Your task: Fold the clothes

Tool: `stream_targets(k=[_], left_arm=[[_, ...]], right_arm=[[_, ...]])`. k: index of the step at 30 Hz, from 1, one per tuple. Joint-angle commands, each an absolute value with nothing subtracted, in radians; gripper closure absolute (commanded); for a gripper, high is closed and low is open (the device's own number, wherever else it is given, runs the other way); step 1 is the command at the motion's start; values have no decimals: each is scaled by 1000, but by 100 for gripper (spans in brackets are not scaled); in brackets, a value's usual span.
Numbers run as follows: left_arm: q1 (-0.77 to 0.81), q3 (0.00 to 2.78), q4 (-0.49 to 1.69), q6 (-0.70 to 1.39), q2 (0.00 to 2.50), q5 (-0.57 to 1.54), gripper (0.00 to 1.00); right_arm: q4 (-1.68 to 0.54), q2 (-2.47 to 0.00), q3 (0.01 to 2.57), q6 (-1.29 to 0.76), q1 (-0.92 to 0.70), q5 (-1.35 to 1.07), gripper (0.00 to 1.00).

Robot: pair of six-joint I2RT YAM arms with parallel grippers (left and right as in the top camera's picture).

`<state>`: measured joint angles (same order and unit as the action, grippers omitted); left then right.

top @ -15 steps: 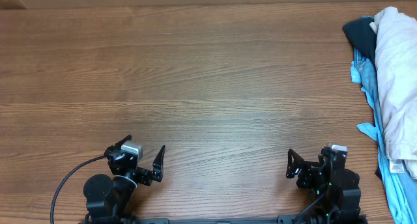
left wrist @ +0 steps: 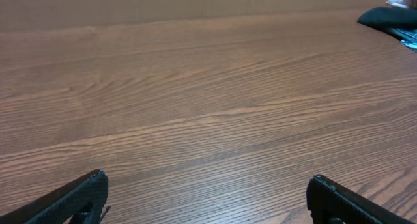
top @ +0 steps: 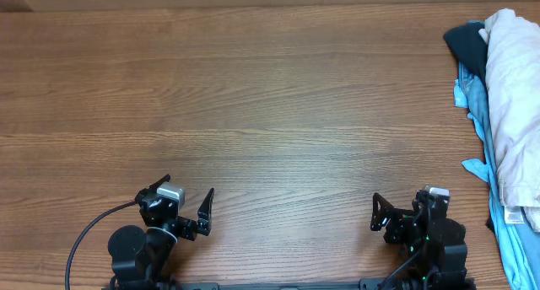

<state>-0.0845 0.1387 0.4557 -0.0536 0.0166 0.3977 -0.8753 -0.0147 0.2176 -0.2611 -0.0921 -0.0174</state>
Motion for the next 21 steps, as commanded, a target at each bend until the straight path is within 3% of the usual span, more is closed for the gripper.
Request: stream_targets(k=[1,13,16,21], left_arm=[[-79,131,456,-41,4,411,0],[-79,131,434,-40,4,420,0],[-79,131,460,-1,4,523,0],[-79,131,459,84,4,612,0]], right_arm=[[-872,-4,214,-261,-89,-1,0],[-868,-4,214,-225,-89,46,0],[-821,-4,214,-193,-89,223,0],[-764,-4,214,-199,-89,226,0]])
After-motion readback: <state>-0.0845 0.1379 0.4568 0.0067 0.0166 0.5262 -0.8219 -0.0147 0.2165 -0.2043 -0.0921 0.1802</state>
